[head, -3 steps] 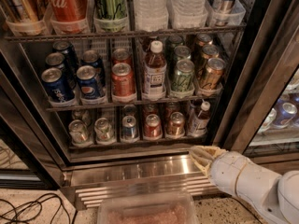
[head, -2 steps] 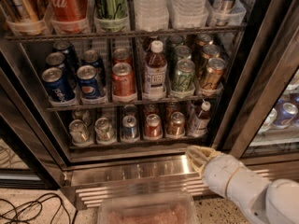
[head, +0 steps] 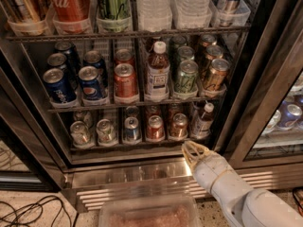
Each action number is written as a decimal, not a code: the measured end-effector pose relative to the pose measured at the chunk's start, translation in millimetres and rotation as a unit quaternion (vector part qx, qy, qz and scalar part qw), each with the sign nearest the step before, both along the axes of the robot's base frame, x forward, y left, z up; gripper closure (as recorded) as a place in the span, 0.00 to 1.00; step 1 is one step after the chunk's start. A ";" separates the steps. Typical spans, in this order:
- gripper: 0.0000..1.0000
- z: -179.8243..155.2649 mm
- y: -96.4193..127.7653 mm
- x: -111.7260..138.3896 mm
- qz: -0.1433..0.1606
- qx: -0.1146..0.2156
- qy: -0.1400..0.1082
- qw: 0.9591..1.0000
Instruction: Pick orange can from bottom shelf of fridge
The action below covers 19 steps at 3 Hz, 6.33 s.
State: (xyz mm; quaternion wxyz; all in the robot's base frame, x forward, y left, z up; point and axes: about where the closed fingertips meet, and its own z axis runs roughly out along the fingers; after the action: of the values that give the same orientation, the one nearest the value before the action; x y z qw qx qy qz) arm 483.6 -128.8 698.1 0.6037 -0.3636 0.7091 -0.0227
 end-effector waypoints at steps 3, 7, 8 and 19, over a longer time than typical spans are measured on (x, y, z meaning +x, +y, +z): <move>1.00 -13.2 -6.6 18.8 -0.032 0.017 -0.019 0.999; 0.63 -54.9 -8.5 35.2 -0.062 0.116 -0.049 0.990; 0.52 -62.1 -8.4 39.7 -0.064 0.123 -0.050 0.989; 1.00 -84.3 -14.5 168.2 -0.046 0.093 -0.060 0.993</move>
Offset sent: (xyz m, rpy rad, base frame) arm 0.0147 -0.0040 -0.0069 0.0196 -0.0350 -0.0446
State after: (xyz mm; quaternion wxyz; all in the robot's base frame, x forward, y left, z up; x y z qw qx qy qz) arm 651.8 -143.3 613.8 0.6747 -0.2707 0.6866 -0.0056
